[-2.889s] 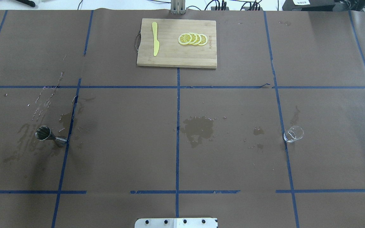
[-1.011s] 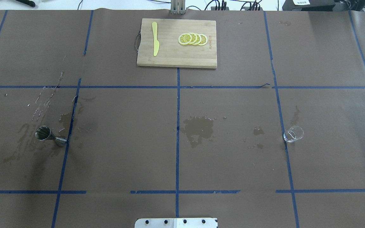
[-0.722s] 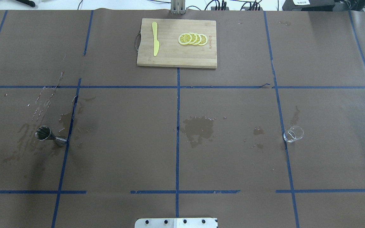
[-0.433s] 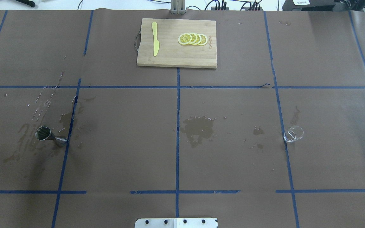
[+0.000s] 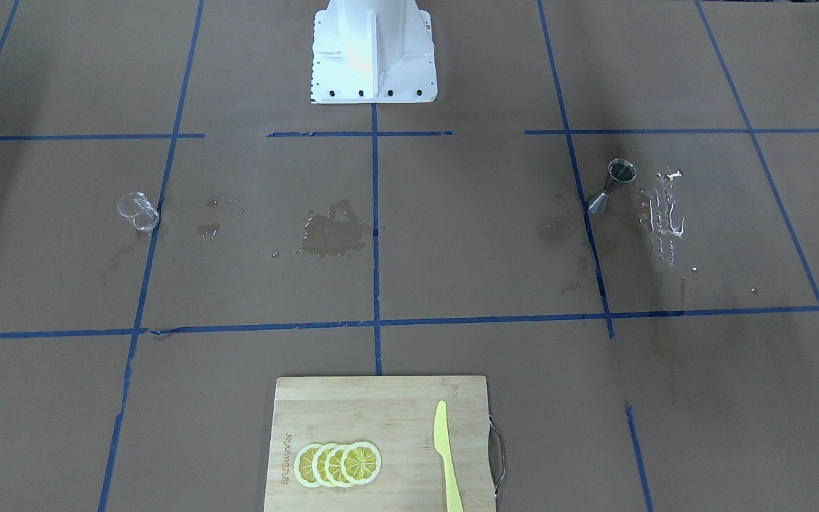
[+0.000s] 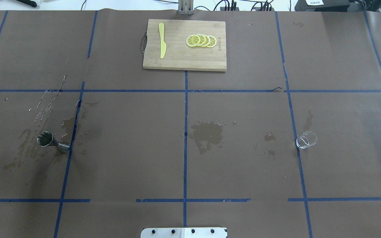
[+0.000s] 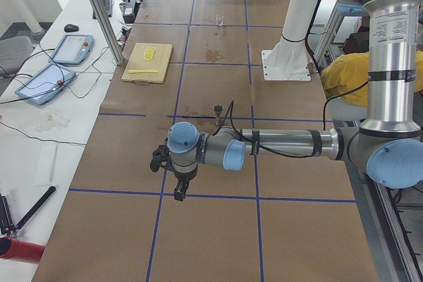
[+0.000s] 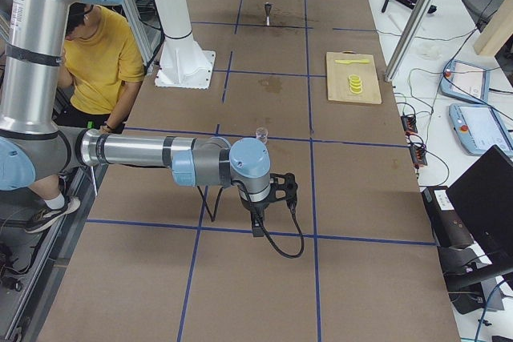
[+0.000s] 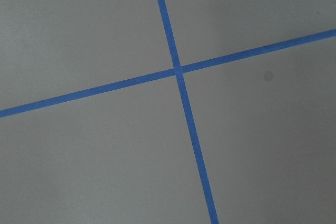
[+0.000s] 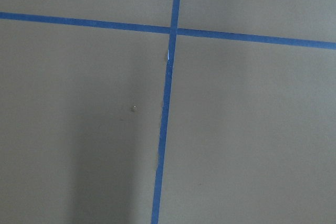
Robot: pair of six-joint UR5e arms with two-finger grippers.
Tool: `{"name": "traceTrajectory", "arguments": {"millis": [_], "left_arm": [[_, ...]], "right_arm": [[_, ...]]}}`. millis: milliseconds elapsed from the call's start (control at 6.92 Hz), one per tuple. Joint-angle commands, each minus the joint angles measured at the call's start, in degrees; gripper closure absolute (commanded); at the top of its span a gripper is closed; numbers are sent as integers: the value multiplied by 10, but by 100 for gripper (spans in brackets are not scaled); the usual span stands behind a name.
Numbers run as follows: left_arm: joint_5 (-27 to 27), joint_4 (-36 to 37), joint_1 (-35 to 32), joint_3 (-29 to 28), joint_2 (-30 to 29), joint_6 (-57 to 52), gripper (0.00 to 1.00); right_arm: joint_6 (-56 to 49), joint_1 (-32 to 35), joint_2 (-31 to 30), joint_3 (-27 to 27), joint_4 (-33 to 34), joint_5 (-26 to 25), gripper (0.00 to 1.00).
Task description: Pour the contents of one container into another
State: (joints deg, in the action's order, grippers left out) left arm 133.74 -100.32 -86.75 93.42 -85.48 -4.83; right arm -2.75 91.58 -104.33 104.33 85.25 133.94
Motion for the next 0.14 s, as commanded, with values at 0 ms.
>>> {"name": "traceTrajectory", "arguments": {"millis": [0], "left_arm": [[0,-1,0,0,0,0,0]], "right_arm": [[0,0,0,0,1,1,0]]}}
